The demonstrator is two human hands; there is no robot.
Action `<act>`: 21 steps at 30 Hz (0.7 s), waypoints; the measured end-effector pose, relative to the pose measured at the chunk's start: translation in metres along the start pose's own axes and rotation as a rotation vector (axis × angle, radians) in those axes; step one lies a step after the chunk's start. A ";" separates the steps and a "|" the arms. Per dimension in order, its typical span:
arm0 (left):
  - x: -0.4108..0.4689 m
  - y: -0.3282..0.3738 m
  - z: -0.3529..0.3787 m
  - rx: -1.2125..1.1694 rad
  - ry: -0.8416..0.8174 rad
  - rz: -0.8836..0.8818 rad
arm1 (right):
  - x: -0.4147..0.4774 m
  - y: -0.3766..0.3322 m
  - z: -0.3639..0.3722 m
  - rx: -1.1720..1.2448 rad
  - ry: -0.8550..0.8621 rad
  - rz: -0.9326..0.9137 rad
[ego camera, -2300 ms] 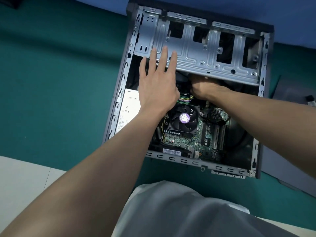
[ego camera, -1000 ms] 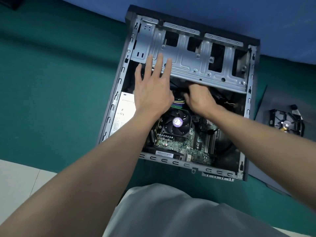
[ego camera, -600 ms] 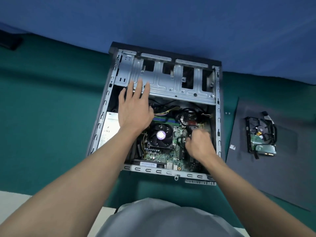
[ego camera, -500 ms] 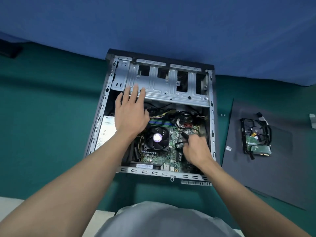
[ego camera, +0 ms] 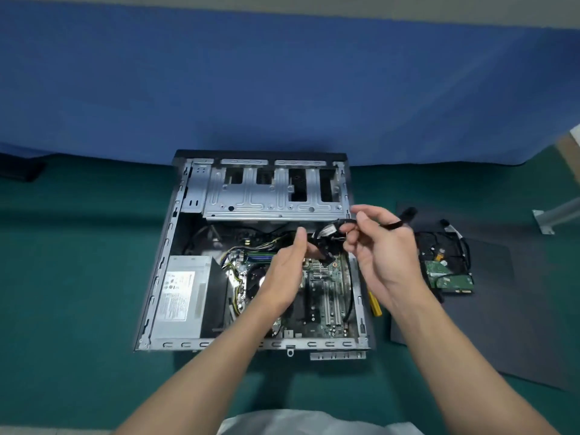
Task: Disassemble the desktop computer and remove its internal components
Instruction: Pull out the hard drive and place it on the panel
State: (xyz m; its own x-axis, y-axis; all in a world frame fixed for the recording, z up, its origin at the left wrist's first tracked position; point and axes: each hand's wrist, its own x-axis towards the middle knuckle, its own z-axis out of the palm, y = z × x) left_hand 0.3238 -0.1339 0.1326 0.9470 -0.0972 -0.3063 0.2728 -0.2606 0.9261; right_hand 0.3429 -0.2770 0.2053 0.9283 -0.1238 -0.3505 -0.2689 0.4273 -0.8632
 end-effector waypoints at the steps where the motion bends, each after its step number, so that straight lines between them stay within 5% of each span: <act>1: 0.001 0.000 0.006 -0.078 -0.041 -0.036 | 0.002 -0.007 -0.004 0.117 0.028 0.030; 6: 0.012 0.007 0.023 0.252 -0.143 0.056 | 0.005 -0.035 -0.028 0.501 0.074 0.163; 11: 0.031 0.015 0.031 0.730 -0.106 0.239 | -0.001 -0.050 -0.048 0.570 -0.034 0.178; 14: 0.034 0.022 0.032 0.808 -0.076 0.280 | 0.002 -0.050 -0.059 0.570 -0.050 0.186; 21: 0.024 0.101 0.026 0.394 0.093 0.497 | 0.028 -0.034 -0.075 -0.241 -0.007 -0.111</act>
State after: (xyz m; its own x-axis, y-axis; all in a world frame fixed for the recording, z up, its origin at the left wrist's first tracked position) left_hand 0.3696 -0.1874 0.2132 0.9601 -0.2179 0.1753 -0.2684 -0.5416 0.7967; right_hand 0.3584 -0.3619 0.1974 0.9570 -0.1519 -0.2470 -0.2179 0.1852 -0.9582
